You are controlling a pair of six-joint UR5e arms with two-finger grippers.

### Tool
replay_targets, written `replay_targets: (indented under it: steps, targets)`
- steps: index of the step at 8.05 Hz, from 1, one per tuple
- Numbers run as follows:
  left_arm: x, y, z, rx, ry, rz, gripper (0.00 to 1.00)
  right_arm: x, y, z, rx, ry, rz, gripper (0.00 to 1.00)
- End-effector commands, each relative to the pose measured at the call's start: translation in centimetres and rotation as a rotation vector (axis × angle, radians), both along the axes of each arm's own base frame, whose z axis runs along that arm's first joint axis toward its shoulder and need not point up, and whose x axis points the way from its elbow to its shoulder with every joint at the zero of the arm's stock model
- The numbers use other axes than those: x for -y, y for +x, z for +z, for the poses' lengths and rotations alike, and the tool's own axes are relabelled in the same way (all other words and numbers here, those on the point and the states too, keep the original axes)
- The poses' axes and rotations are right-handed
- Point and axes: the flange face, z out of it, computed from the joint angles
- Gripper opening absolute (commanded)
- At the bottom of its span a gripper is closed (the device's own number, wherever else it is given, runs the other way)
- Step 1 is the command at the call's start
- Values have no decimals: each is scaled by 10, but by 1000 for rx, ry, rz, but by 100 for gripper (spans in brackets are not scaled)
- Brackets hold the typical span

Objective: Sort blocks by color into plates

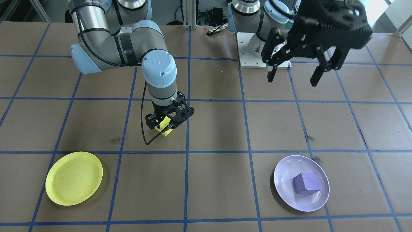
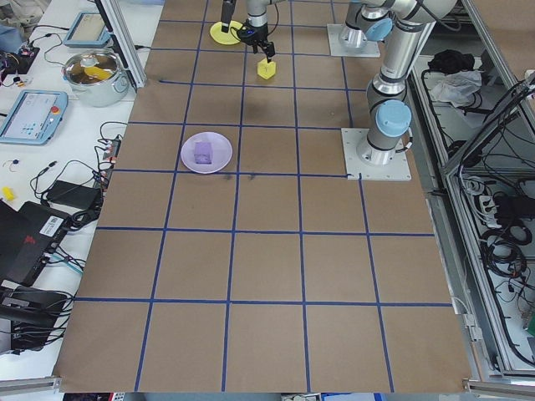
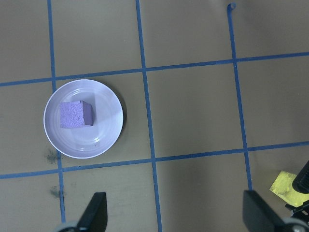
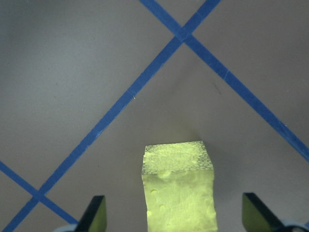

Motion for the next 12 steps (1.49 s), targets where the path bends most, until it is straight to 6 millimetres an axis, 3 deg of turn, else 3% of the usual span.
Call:
replay_targets:
  steps: [1,2,3,5,7,9,12]
  targets:
    - [33,-2,-43,-54,68,-3,100,-21,-1,-25,-2,26,27,100]
    - [28,-10,-44,-70,73,-21,100,-21,-1,-28,-6,31,30,100]
    - [27,-11,-62,-73,107,-24,100,-20,0,-32,-7,37,46,100]
    - [4,-15,-53,-81,98,-15,100,-17,1,-35,-8,35,63,100]
    - [-5,-15,-73,-66,147,-31,100,-15,1,-40,-5,27,69,100]
    - [-13,1,-64,94,101,7,100,-12,2,-52,-16,26,70,100]
    - [-17,3,-57,103,89,16,100,-15,1,-61,-22,42,70,100]
